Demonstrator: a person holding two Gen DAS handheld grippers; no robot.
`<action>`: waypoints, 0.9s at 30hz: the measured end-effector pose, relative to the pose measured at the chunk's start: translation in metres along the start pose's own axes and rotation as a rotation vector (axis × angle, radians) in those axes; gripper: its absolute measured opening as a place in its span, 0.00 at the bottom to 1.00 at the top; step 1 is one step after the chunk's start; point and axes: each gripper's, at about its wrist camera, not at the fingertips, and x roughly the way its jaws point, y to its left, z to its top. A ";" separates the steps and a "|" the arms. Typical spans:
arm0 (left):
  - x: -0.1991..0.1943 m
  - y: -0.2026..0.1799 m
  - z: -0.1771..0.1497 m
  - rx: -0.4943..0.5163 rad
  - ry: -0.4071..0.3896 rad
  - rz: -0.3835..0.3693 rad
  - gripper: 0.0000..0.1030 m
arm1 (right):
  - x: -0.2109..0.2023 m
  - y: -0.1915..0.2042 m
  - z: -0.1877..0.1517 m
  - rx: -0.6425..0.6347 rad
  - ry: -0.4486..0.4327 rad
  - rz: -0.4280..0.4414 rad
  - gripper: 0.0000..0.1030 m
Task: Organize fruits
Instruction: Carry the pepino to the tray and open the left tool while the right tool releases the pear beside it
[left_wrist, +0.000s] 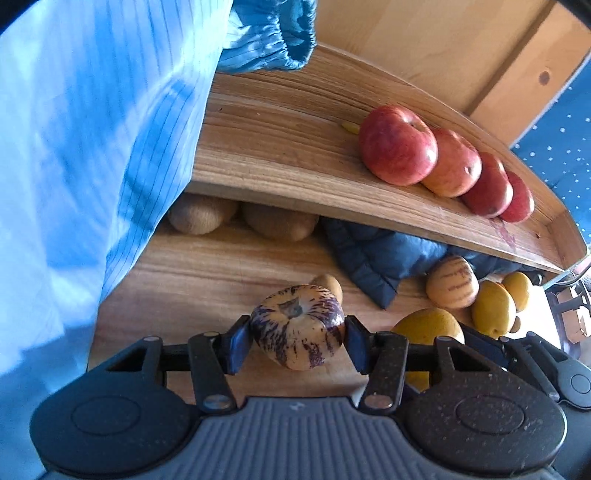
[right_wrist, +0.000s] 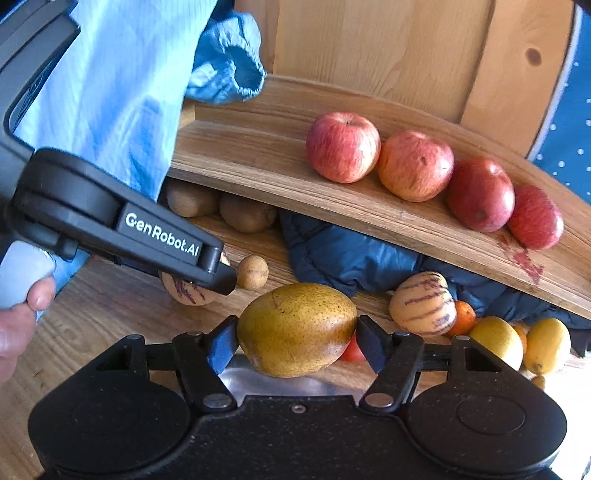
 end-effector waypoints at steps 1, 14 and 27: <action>-0.002 -0.004 -0.005 0.002 -0.003 0.001 0.55 | -0.006 0.000 -0.003 0.004 -0.003 0.001 0.68; -0.019 -0.076 -0.060 0.120 0.025 -0.065 0.55 | -0.073 -0.027 -0.071 0.095 0.008 -0.075 0.68; 0.012 -0.211 -0.113 0.375 0.123 -0.213 0.56 | -0.134 -0.094 -0.157 0.288 0.072 -0.269 0.68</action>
